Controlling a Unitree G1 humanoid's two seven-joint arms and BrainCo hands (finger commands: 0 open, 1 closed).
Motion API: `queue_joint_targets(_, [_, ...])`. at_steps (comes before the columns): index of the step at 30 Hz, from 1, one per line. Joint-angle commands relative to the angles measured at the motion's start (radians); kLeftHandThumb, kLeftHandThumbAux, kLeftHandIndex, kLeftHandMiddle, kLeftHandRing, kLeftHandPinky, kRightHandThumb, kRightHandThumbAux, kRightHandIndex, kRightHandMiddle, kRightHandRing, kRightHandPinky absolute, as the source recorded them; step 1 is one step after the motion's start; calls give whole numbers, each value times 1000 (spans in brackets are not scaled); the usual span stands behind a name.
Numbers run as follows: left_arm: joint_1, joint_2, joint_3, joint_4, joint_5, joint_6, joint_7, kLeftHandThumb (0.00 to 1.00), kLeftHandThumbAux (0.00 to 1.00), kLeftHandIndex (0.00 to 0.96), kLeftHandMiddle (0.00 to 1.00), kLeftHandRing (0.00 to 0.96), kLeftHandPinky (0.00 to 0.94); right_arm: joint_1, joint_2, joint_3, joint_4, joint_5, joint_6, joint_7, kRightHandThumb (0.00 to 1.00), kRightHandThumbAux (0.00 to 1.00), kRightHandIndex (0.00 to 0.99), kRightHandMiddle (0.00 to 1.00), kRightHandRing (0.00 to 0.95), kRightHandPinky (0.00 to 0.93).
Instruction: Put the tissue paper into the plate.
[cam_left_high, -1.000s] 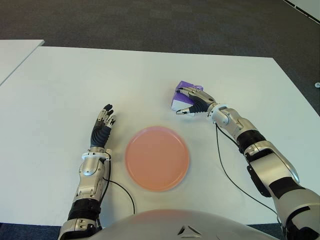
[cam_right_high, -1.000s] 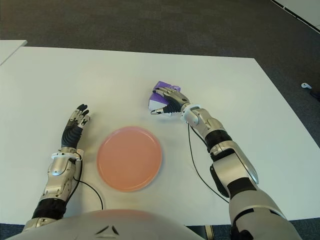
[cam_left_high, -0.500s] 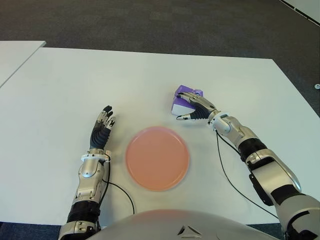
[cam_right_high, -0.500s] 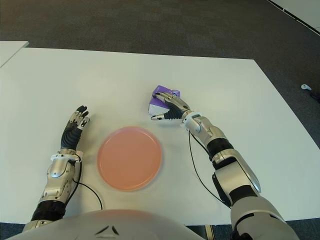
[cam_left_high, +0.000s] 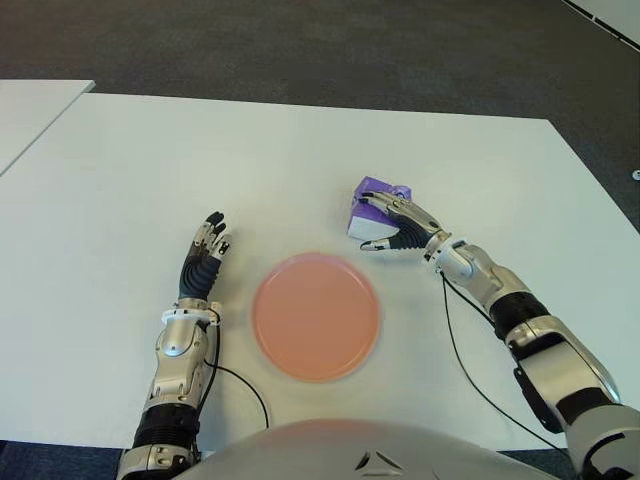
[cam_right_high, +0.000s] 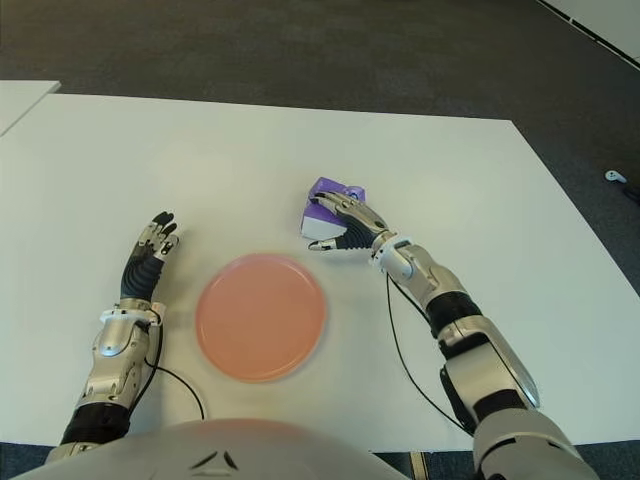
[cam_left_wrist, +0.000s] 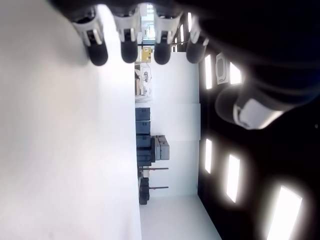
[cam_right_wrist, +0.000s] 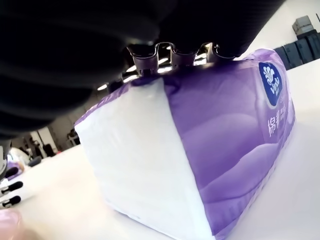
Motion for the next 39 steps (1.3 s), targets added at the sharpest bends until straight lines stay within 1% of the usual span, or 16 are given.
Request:
queue_joint_targets(1, [39,-2,-5,12,2,40,-8,0,448,0,0,0,0,219,-72,32,-84,10,56,180,234,350,0,0,0,0])
queue_joint_targets(2, [39,-2,-5,11,2,40,-9,0,448,0,0,0,0,232,-82,28,-107,16,60,188,234,351,0,0,0,0])
queue_joint_targets(4, [41,-1,-5,10,1,40,-10,0,448,0,0,0,0,273,-120,13,-167,35,60,205,236,357,0,0,0,0])
queue_joint_targets(9, [44,2,-5,6,-2,43,-15,0,446,0,0,0,0,337,-163,-11,-229,58,57,212,242,369,0,0,0,0])
queue_joint_targets(11, [45,2,-6,5,-2,43,-16,0,446,0,0,0,0,352,-172,-19,-248,64,61,218,244,373,0,0,0,0])
queue_joint_targets(19, [45,9,-4,7,-7,44,-22,0,452,0,0,0,0,371,-171,-33,-289,65,86,237,246,375,0,0,0,0])
queue_joint_targets(39, [28,18,-2,23,-13,49,-39,0,451,0,0,0,0,368,-151,-37,-304,55,113,250,246,375,0,0,0,0])
